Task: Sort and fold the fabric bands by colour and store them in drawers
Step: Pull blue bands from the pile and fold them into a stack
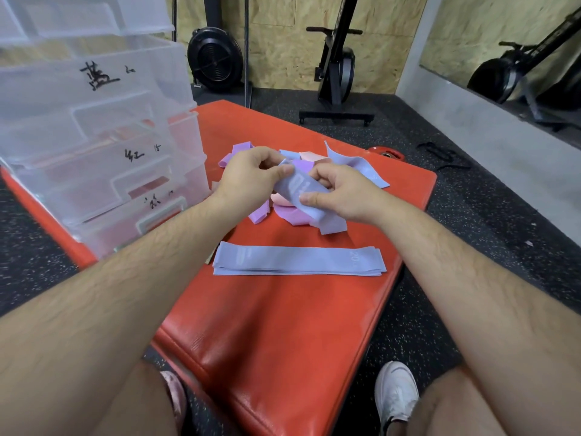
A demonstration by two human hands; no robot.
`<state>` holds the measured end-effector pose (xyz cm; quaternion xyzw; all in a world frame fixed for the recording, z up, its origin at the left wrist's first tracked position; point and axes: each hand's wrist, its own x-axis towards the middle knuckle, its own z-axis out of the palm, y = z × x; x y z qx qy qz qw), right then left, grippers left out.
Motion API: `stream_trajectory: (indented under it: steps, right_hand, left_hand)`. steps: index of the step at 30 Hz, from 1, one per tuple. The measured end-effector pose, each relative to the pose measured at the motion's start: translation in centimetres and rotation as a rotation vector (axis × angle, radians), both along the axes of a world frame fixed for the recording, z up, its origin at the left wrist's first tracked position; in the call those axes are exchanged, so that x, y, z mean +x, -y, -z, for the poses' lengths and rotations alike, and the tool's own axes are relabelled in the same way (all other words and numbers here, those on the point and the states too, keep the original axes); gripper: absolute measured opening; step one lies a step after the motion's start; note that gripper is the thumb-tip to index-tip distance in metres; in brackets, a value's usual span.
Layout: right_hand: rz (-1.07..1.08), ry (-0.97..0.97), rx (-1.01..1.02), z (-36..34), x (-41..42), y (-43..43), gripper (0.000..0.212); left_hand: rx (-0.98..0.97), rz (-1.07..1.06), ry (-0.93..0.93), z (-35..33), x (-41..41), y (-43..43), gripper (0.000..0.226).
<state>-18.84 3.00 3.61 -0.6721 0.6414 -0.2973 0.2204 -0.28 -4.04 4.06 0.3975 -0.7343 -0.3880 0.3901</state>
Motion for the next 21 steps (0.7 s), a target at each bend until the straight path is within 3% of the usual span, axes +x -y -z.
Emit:
stream_trajectory:
  steps: [6,12,21]
  right_hand:
    - [0.032,-0.239,0.146,-0.3,-2.1,-1.2,0.018]
    - [0.087,-0.290,0.230,-0.3,-5.4,-2.4,0.020]
    - [0.181,-0.078,0.393,0.6,-9.3,-4.9,0.015]
  left_hand:
    - [0.146,-0.083,-0.058,0.0,2.0,1.1,0.013]
    - [0.303,-0.120,-0.026,1.4,4.6,2.6,0.009]
    - [0.308,-0.150,0.223,2.7,6.8,2.6,0.019]
